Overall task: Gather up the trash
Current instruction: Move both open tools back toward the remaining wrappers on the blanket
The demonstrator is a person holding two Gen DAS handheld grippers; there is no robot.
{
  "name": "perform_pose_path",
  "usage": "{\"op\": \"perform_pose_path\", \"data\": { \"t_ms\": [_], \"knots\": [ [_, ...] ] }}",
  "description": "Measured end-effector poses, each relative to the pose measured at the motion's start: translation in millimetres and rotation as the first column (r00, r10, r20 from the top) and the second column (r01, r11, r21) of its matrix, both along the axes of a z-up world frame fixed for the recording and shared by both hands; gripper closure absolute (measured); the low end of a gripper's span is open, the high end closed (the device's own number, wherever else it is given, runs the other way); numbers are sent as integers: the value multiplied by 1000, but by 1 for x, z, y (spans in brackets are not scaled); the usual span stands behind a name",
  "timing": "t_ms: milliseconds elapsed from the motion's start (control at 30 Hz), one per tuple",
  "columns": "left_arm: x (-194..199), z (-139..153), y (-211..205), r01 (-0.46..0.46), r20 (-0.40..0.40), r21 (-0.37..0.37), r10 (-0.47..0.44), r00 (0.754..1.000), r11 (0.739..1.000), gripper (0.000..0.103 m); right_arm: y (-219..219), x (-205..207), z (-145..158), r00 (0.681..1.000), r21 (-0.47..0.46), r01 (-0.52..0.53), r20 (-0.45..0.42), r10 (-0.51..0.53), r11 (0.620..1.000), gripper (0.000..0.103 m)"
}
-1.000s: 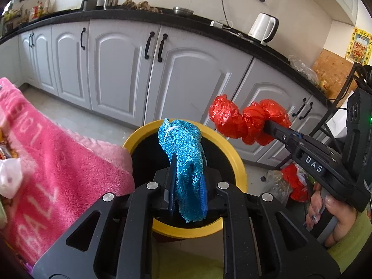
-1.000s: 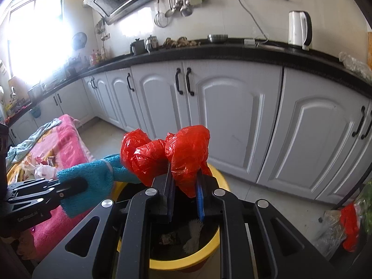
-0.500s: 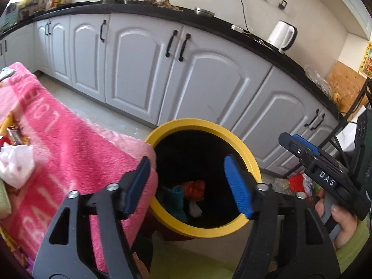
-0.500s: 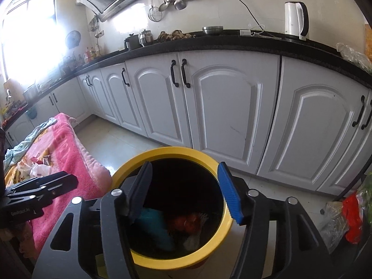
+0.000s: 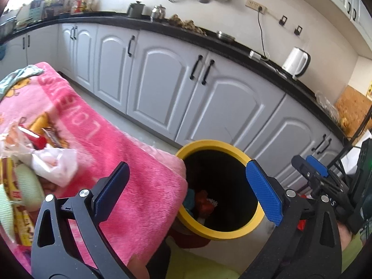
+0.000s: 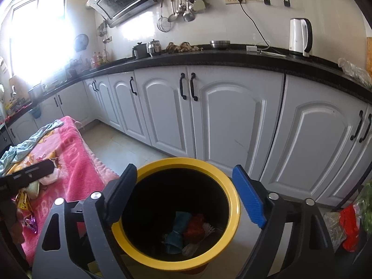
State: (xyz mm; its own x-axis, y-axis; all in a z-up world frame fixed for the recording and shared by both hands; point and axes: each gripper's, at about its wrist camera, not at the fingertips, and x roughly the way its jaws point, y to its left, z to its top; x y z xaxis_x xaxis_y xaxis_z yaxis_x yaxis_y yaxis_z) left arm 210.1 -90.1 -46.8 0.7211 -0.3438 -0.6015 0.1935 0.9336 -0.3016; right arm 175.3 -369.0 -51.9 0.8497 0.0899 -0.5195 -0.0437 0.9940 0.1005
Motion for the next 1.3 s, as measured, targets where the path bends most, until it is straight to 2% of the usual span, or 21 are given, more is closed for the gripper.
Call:
{"op": "perform_pose_path", "data": {
  "t_ms": [400, 833, 1300],
  "knots": [
    [-25, 26, 45, -100, 71, -18, 101, 992, 995, 11, 35, -23, 28, 993, -11, -89, 75, 90, 996, 13],
    [-48, 39, 85, -182, 110, -33, 185, 977, 983, 11, 81, -43, 42, 976, -45, -196, 93, 199, 980, 10],
    [-75, 50, 144, -310, 142, -75, 318, 937, 948, 11, 137, -65, 48, 936, -101, -330, 98, 339, 939, 8]
  ]
}}
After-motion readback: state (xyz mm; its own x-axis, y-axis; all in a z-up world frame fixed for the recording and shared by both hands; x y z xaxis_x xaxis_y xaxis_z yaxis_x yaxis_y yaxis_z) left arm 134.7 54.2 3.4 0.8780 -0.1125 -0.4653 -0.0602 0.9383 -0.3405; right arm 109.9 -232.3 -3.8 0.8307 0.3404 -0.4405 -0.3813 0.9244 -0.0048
